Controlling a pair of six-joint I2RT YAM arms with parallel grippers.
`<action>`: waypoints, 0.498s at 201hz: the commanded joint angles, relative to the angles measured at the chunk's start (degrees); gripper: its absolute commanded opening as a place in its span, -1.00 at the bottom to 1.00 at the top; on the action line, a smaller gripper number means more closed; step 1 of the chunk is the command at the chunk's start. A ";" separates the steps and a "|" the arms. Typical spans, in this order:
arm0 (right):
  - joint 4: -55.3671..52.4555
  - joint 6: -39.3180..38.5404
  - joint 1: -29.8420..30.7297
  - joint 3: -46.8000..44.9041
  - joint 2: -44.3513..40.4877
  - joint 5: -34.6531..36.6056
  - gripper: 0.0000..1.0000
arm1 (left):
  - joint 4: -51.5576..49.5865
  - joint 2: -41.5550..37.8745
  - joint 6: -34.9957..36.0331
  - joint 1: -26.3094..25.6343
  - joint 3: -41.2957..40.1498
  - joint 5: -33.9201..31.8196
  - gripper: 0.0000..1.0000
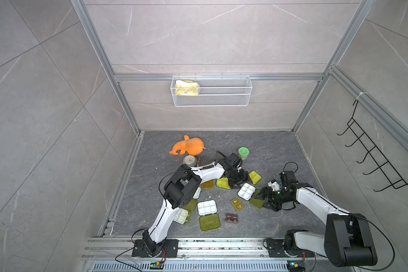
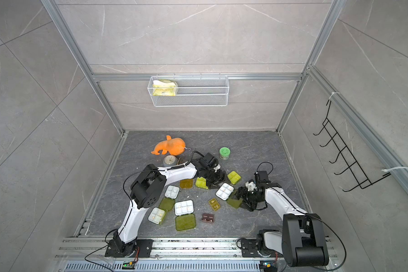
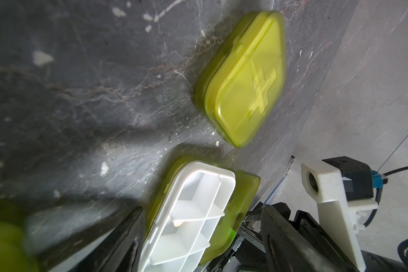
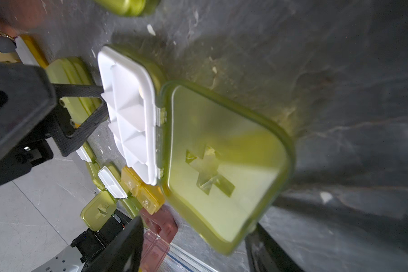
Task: Close pillboxes
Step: Close the lid on the pillbox.
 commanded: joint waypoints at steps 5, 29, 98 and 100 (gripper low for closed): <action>-0.58 -1.16 0.01 1.82 -1.32 -0.77 0.37 | -0.50 -0.57 0.90 -0.80 2.22 2.78 0.56; -0.65 -1.09 0.04 2.03 -1.54 -1.13 0.37 | -0.45 -0.64 0.87 -0.84 2.07 2.74 0.56; -3.83 -2.36 0.08 2.87 -2.65 -0.41 0.37 | 0.29 -1.08 0.52 -0.88 1.09 2.32 0.56; -3.89 -2.42 0.09 2.87 -2.64 -0.49 0.37 | 0.24 -1.07 0.50 -0.82 1.12 2.30 0.56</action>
